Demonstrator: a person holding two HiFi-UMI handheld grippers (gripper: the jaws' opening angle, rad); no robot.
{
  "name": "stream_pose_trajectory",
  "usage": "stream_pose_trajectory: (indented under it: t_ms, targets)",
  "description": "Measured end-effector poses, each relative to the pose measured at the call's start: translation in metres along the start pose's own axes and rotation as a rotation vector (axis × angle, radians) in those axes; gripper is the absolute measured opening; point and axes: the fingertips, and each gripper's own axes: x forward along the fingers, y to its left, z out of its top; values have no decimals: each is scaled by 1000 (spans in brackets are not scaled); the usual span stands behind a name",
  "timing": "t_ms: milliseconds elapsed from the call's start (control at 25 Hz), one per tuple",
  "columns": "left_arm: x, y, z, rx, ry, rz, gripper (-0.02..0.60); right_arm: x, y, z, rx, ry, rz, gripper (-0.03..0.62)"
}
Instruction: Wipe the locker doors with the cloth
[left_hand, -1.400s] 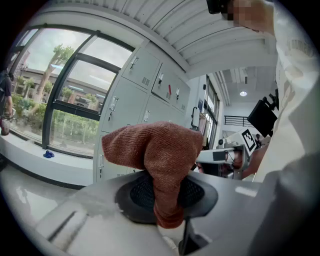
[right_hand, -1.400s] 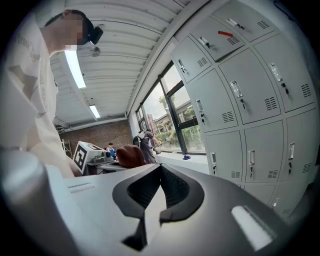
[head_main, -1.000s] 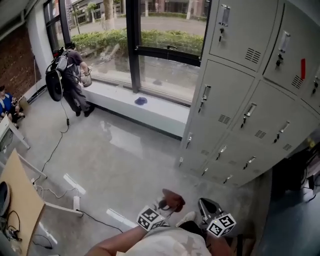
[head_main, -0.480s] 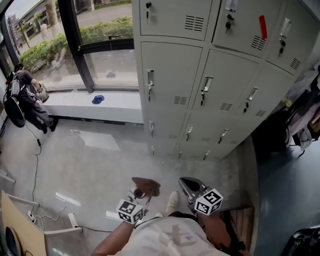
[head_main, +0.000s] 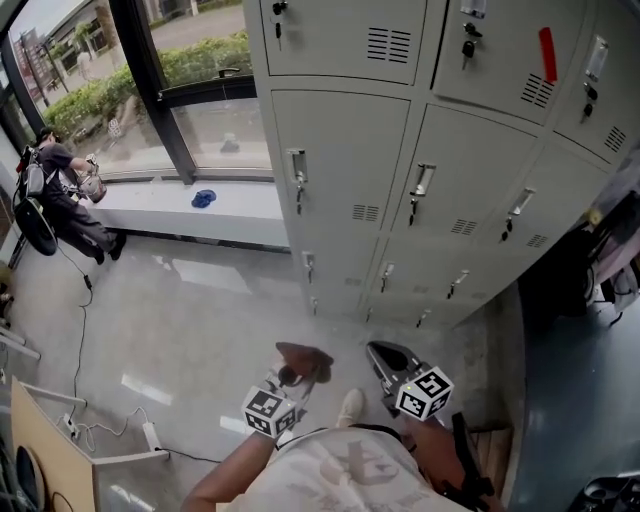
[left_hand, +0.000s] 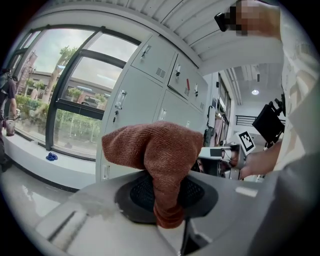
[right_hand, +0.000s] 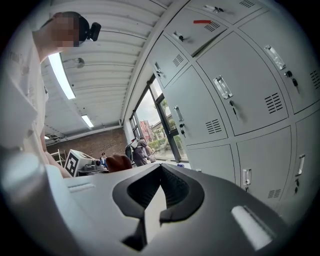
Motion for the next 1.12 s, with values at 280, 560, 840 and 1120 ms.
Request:
stream_pose_trajectory:
  t_ms: [280, 560, 840, 1120]
  targets:
    - [69, -3, 11, -39, 33, -11, 87, -22, -79, 16, -17, 15, -62, 8]
    - [86, 6, 52, -7, -43, 49, 87, -3, -86, 38, -40, 1, -35, 8]
    - [97, 8, 64, -13, -40, 68, 86, 16, -93, 58, -60, -12, -9, 8]
    - [132, 6, 92, 47, -38, 22, 86, 29, -105, 78, -81, -24, 14, 8]
